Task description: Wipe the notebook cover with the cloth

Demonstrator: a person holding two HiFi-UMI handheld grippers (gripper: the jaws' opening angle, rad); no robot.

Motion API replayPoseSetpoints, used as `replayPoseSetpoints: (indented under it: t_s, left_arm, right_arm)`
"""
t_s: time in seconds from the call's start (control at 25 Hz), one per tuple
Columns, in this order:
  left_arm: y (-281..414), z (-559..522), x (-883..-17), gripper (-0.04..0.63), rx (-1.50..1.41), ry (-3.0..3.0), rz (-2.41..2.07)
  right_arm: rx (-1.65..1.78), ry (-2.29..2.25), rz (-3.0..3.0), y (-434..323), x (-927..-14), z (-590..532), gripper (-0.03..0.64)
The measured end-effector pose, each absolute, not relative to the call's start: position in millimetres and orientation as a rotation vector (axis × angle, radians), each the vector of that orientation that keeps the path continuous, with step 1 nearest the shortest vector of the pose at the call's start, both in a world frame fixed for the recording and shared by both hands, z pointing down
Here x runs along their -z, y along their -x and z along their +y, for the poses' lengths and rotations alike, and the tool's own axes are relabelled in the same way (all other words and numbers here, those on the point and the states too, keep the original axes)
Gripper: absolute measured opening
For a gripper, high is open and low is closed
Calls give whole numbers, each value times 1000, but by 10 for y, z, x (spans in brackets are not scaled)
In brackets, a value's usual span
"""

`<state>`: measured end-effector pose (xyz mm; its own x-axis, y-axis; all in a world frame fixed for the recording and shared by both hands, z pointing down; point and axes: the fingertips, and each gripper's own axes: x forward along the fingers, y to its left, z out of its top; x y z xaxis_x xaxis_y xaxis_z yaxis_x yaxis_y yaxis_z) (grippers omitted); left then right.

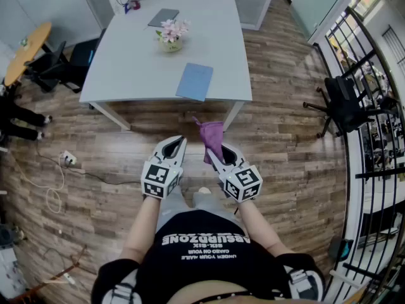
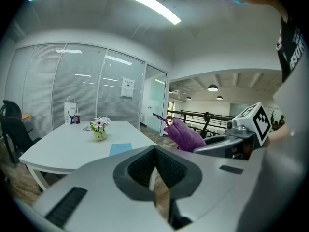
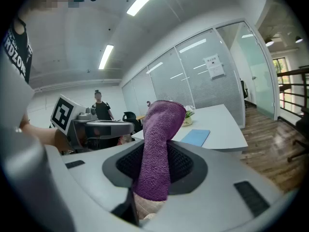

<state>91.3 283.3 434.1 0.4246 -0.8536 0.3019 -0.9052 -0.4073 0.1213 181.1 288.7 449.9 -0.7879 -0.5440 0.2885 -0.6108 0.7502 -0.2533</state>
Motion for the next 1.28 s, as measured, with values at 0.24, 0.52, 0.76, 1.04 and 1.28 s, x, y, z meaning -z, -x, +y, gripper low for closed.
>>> replayPoseSetpoints:
  t_s: [0.24,0.52,0.76,1.04,1.28]
  left_arm:
    - [-523,2758,-4297,15,-282,-2409,-1519]
    - [-65,2518,-4439,15,-273,-2415,-1458]
    - [362,2255,-4473,15,-256,-2457,-1383]
    - [633,2079,-4602,15,-269,-2502,-1267]
    - [803,1871,-4740,15,-264,-2490,-1224]
  right_arm:
    - [-510,-952,-2725,-1506,-4458,2813,134]
    - [-503,-1023,-2676,-1139,-4531,2613,135]
    - [-512,-1133,-2630,-761,-4542,2380,135]
    - [-543,-1269,-2558,-577,-4615,2293,135]
    - [-554,-1324,-2498,-509,-4686,2103,135]
